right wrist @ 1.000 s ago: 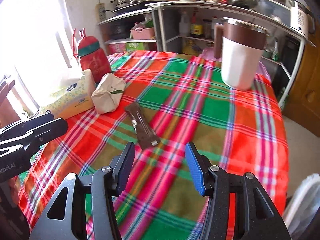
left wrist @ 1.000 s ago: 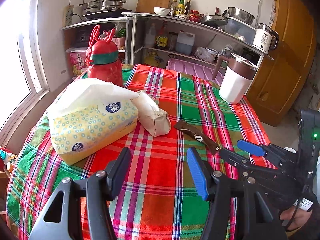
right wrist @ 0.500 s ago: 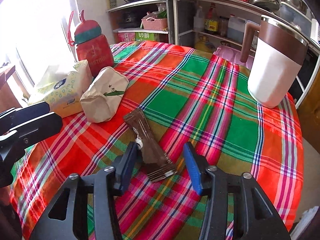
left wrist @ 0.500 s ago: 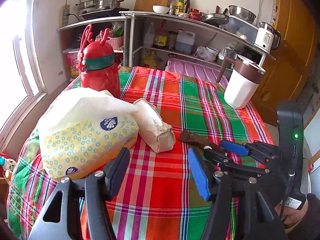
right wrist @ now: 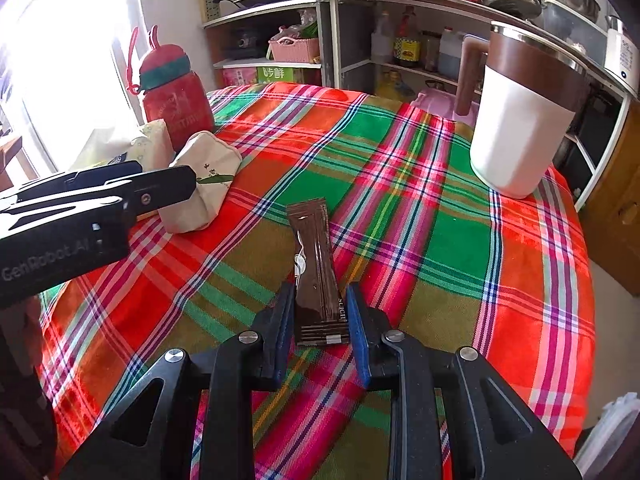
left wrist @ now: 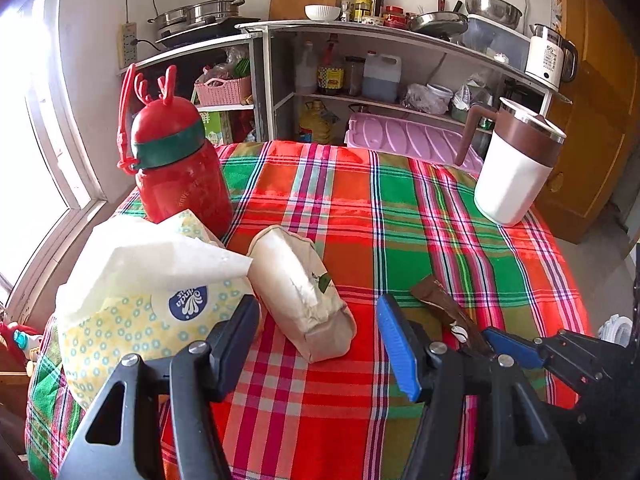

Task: Collect trash
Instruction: 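Grasp the brown chocolate bar wrapper with the right gripper, then grasp the white paper bag with the left gripper while the right holds the brown wrapper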

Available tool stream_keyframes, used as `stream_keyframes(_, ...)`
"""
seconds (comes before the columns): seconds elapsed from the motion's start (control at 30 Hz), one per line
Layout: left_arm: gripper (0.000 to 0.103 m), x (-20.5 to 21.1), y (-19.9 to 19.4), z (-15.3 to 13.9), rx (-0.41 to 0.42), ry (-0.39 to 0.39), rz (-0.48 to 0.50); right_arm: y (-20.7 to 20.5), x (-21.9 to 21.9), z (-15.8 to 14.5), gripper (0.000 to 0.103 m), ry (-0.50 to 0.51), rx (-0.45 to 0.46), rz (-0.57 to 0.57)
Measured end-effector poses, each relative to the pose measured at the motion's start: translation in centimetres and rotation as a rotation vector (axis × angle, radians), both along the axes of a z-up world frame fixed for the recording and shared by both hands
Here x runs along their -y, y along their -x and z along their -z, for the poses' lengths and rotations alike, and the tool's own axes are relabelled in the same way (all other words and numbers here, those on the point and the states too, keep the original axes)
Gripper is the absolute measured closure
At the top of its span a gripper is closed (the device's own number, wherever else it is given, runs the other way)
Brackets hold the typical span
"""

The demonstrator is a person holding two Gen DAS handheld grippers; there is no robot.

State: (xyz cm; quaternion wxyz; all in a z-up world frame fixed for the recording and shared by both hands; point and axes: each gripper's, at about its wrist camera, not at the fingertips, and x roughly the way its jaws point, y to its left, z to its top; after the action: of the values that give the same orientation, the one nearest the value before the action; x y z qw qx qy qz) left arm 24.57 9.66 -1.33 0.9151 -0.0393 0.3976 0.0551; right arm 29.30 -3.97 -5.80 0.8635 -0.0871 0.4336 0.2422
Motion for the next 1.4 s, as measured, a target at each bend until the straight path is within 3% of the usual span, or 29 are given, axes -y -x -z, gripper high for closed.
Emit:
stream_keyframes(0.27,0.040,1.8,-0.8,0.4,0.004,-0.089,0.015,-0.1,1.2,0.0,0.076,-0.049,-0.022,0.043)
stream_keyframes(0.43,0.040,2.5,-0.6,0.4,0.011,-0.054,0.039,-0.2,1.6,0.0,0.076,-0.069,-0.033,0.054)
stream_keyframes(0.57,0.040,1.3,-1.3,1.2,-0.015,-0.050,-0.027,-0.2,1.5,0.0,0.076,-0.067,-0.030,0.059)
stream_keyframes(0.67,0.040,-0.3,-1.8,2.3,-0.046,0.036,-0.056,-0.1,1.5,0.0,0.076,-0.066,-0.031,0.059)
stream_keyframes(1.07,0.040,-0.8,-2.5,3.1,-0.025,0.053,-0.107,-0.2,1.6,0.0,0.076,-0.069,-0.034,0.061)
stream_keyframes(1.4,0.063,-1.1,-2.0,3.1,-0.005,0.061,-0.116,-0.3,1.9,0.0,0.076,-0.077,-0.036,0.065)
